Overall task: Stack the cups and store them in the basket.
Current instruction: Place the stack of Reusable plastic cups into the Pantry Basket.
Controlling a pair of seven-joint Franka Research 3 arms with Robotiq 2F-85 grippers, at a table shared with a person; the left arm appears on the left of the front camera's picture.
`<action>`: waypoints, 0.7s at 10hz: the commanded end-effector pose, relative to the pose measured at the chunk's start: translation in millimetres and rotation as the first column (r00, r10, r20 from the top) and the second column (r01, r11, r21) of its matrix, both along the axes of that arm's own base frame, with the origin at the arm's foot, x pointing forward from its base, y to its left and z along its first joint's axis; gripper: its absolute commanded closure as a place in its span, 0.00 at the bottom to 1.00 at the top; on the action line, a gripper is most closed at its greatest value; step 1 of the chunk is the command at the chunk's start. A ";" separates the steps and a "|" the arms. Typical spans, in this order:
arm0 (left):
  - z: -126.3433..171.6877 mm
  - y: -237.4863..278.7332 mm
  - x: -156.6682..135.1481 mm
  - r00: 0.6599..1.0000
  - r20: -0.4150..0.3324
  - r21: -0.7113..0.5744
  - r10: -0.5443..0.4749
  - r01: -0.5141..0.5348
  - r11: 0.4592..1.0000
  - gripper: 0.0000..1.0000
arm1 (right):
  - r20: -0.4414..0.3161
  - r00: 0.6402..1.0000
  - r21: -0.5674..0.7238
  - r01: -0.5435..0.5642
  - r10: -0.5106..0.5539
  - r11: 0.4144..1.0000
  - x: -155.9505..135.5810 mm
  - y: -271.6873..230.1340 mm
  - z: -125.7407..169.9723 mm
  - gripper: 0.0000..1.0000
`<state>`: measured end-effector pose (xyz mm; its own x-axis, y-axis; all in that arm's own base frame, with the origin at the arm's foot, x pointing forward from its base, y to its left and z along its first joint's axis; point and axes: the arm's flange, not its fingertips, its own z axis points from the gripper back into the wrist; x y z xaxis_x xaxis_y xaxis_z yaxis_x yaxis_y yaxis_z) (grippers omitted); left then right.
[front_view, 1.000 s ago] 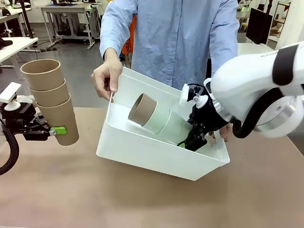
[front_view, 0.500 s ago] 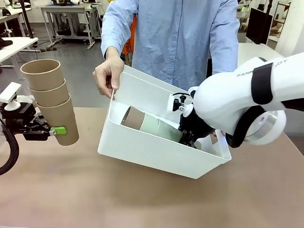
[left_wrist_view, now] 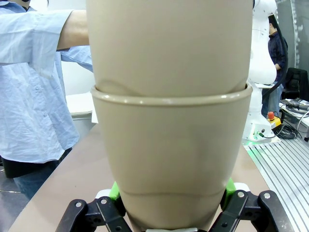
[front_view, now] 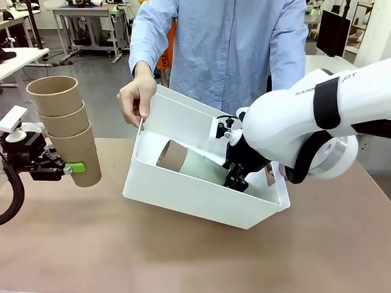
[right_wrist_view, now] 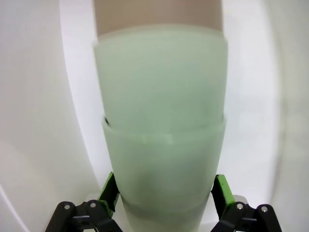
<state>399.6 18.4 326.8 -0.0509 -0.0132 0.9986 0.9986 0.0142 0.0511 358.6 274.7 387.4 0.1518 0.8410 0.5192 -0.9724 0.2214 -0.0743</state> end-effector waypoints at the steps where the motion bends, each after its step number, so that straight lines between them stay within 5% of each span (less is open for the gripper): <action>1: 6.3 -0.3 -0.4 1.000 0.011 -0.008 -0.007 0.007 1.000 0.15 | -0.006 1.000 0.008 0.028 -0.028 1.000 -4.2 1.8 6.2 0.00; 7: 6.3 -0.3 -0.4 1.000 0.011 -0.008 -0.007 0.007 1.000 0.15 | -0.094 0.995 0.067 0.018 -0.012 0.998 6.9 -41.1 73.3 0.00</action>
